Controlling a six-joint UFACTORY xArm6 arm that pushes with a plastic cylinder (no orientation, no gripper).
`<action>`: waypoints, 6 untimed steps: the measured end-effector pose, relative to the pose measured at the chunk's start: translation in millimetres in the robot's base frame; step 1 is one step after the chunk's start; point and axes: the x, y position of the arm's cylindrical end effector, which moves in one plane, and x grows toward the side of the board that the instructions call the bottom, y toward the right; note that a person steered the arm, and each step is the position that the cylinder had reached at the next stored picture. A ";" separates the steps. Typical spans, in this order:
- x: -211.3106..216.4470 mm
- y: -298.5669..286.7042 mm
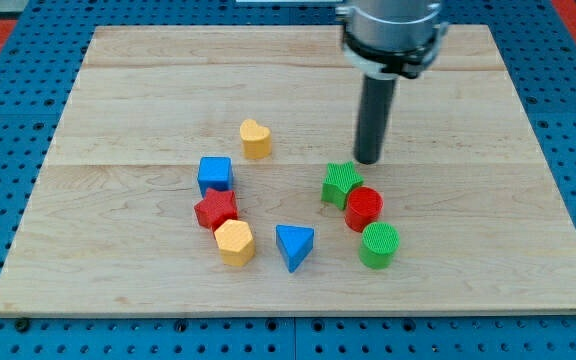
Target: Move the green star away from the red circle
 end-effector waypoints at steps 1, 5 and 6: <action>42.4 10.3; 21.9 -32.0; 58.6 -31.5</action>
